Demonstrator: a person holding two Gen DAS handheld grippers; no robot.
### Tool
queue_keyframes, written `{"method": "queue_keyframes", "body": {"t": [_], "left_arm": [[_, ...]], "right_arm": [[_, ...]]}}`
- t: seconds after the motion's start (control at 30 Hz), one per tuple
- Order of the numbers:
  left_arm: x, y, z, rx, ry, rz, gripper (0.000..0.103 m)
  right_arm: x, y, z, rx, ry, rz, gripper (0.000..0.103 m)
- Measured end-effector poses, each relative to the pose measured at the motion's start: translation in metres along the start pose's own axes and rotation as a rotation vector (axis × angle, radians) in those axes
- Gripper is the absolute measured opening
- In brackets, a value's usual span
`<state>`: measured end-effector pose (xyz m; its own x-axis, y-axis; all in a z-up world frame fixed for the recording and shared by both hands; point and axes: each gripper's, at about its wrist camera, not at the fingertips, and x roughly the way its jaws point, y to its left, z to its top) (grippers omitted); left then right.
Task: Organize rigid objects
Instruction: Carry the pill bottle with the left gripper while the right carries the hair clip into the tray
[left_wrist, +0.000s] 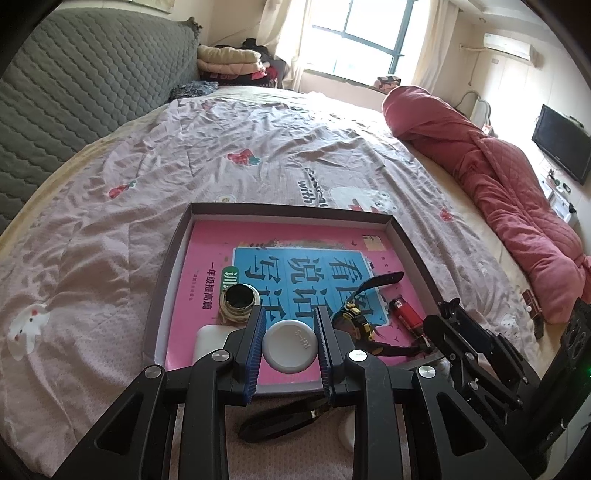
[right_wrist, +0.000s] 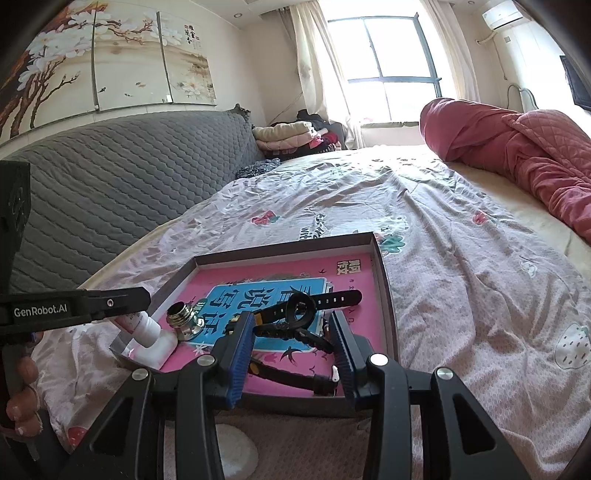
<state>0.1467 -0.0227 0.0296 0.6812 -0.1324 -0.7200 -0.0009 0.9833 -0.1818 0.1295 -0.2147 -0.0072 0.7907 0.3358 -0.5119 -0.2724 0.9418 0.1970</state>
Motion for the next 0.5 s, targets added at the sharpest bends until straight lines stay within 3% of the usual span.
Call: {"method": "queue_keyframes", "body": {"t": [0.5], "left_arm": [[0.032, -0.011, -0.003, 0.028, 0.047, 0.001, 0.027]], "right_arm": [[0.02, -0.013, -0.004, 0.019, 0.056, -0.034, 0.041]]}}
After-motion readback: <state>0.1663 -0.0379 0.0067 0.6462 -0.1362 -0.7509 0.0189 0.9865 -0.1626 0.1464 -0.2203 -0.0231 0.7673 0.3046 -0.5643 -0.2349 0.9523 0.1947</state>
